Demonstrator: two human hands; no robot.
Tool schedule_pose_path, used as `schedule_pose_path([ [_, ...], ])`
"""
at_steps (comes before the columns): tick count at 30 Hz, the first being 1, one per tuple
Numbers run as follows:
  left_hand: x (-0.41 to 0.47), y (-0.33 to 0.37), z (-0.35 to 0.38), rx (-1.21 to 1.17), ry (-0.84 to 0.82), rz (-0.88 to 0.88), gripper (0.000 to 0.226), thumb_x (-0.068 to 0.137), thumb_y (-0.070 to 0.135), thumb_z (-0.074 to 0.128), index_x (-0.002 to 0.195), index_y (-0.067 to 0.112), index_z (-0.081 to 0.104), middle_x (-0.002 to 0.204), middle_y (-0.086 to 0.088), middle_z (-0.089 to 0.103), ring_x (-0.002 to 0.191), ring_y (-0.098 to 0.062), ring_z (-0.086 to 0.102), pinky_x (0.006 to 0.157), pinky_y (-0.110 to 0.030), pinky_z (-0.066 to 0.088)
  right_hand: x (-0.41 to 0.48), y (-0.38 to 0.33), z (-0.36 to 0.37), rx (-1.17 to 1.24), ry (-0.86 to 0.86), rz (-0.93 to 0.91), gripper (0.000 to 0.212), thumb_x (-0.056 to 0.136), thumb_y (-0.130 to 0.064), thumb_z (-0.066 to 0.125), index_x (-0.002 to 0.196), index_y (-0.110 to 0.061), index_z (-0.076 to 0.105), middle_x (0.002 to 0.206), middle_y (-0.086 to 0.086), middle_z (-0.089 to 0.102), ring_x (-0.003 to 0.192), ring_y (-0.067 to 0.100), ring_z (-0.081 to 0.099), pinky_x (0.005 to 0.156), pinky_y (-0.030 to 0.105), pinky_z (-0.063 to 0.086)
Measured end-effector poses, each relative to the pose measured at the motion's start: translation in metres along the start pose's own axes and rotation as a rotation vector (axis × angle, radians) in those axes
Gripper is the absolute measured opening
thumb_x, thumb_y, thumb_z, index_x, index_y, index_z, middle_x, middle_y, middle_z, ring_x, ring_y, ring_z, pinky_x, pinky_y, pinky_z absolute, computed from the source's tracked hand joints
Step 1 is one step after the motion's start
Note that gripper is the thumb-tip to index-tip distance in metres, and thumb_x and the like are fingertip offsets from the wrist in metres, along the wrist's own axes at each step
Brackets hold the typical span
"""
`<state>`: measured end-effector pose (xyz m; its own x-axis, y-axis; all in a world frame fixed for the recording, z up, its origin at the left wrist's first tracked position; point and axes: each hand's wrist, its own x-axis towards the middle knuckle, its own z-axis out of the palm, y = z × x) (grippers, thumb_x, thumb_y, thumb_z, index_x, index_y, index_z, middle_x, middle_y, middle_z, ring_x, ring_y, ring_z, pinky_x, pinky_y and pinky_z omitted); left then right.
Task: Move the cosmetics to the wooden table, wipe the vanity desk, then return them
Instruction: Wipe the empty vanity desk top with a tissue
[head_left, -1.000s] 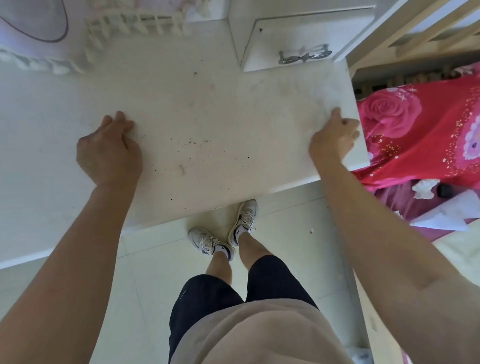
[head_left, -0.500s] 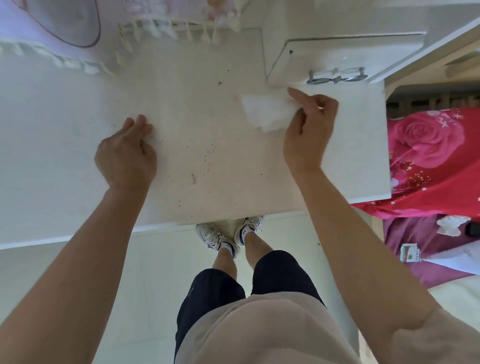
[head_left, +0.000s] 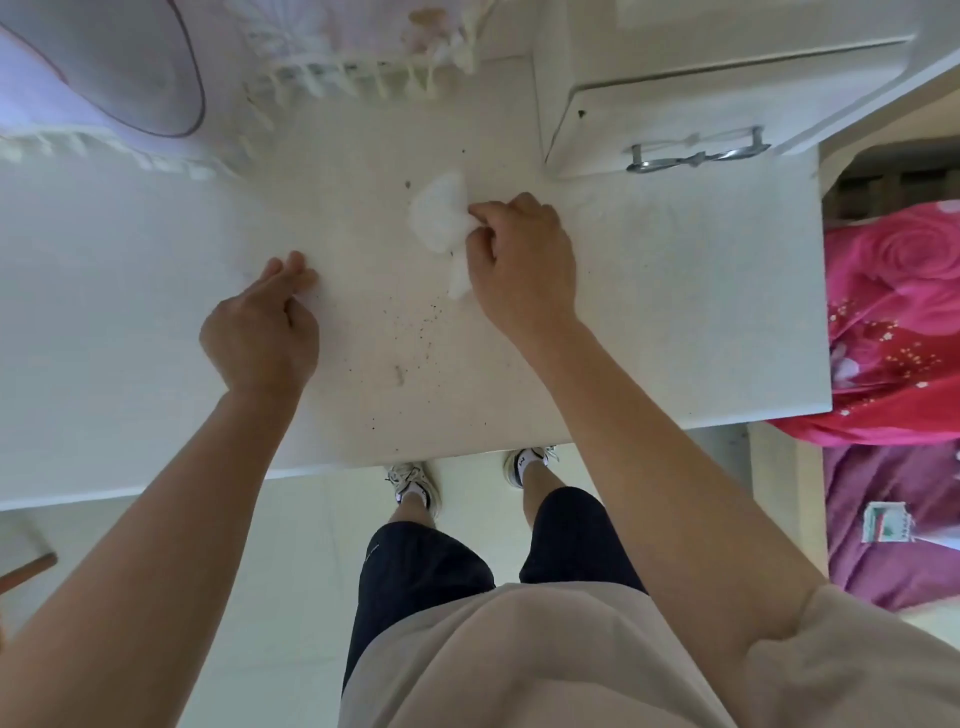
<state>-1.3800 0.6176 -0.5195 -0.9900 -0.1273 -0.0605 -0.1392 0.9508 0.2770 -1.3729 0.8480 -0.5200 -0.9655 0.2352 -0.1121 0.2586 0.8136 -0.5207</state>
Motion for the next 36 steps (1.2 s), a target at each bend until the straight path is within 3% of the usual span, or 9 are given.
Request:
schedule_pose_path([
  [4,0.003,-0.008,0.001,-0.058,-0.016,0.052,0.038,0.087,0.013,0.047,0.11,0.026,0.074,0.124,0.001,0.066,0.101,-0.025,0.069,0.076,-0.032,0.048,-0.01,0.043,-0.027,0.127,0.285,0.223,0.036,0.091,-0.021,0.047,0.114,-0.03,0.073,0.091,-0.002,0.053,0.086,0.023,0.056,0.074,0.032,0.048],
  [8,0.007,-0.024,0.0,-0.09,-0.008,0.208,0.031,0.089,0.01,0.054,0.11,0.021,0.074,0.118,-0.007,0.068,0.089,-0.033,0.071,0.076,-0.042,0.052,-0.045,0.095,-0.033,0.079,0.468,0.565,0.038,0.094,-0.016,0.045,0.121,-0.026,0.07,0.104,0.006,0.052,0.094,0.026,0.057,0.082,0.025,0.045],
  [10,0.013,-0.034,-0.001,-0.114,-0.031,0.345,0.032,0.085,0.004,0.056,0.108,0.016,0.075,0.116,-0.01,0.069,0.088,-0.033,0.072,0.077,-0.043,0.052,-0.07,0.091,-0.014,-0.045,0.519,0.677,0.041,0.094,-0.011,0.045,0.128,-0.018,0.066,0.111,0.015,0.054,0.097,0.034,0.055,0.084,0.034,0.044],
  [14,0.023,-0.047,-0.009,-0.145,-0.121,0.398,0.036,0.084,0.004,0.052,0.108,0.018,0.075,0.12,-0.004,0.068,0.101,-0.027,0.07,0.086,-0.041,0.051,-0.093,0.01,0.049,-0.292,0.369,0.522,0.05,0.084,-0.003,0.05,0.132,-0.015,0.058,0.11,0.017,0.055,0.092,0.036,0.052,0.079,0.042,0.039],
  [20,0.057,-0.047,-0.025,-0.402,-0.322,0.061,0.038,0.078,0.016,0.046,0.093,0.03,0.078,0.1,0.011,0.075,0.097,-0.011,0.067,0.09,-0.032,0.053,-0.078,-0.085,0.076,0.064,0.165,0.116,0.04,0.085,-0.003,0.055,0.119,-0.015,0.071,0.099,0.007,0.056,0.083,0.029,0.058,0.074,0.036,0.051],
  [24,0.069,-0.051,-0.028,-0.558,-0.407,-0.054,0.046,0.071,0.002,0.043,0.079,0.03,0.079,0.084,0.017,0.074,0.083,-0.003,0.067,0.079,-0.031,0.058,-0.034,-0.069,0.037,0.394,0.516,0.227,0.036,0.089,-0.003,0.049,0.116,-0.01,0.072,0.098,-0.002,0.046,0.085,0.011,0.056,0.084,0.009,0.042],
  [26,0.069,-0.052,-0.026,-0.551,-0.393,-0.028,0.046,0.071,0.003,0.042,0.079,0.029,0.079,0.083,0.018,0.074,0.082,-0.003,0.068,0.079,-0.031,0.058,-0.012,-0.049,0.022,0.281,0.643,0.287,0.038,0.092,-0.002,0.045,0.123,-0.006,0.066,0.108,0.003,0.047,0.092,0.008,0.053,0.087,0.007,0.039],
  [31,0.065,-0.05,-0.028,-0.553,-0.287,0.058,0.049,0.071,0.003,0.038,0.087,0.026,0.078,0.092,0.013,0.074,0.09,-0.002,0.066,0.086,-0.024,0.054,0.016,-0.039,0.052,-0.255,0.36,0.248,0.053,0.085,0.003,0.037,0.135,-0.007,0.054,0.144,0.006,0.046,0.127,0.028,0.043,0.099,0.031,0.035],
  [36,0.064,-0.064,-0.032,-0.508,0.011,0.125,0.05,0.076,0.003,0.034,0.1,0.019,0.075,0.1,0.015,0.07,0.094,-0.001,0.065,0.088,-0.013,0.048,0.001,-0.101,0.086,-0.195,0.122,-0.235,0.027,0.093,-0.014,0.048,0.103,-0.007,0.072,0.113,0.007,0.065,0.101,0.031,0.056,0.079,0.037,0.052],
])
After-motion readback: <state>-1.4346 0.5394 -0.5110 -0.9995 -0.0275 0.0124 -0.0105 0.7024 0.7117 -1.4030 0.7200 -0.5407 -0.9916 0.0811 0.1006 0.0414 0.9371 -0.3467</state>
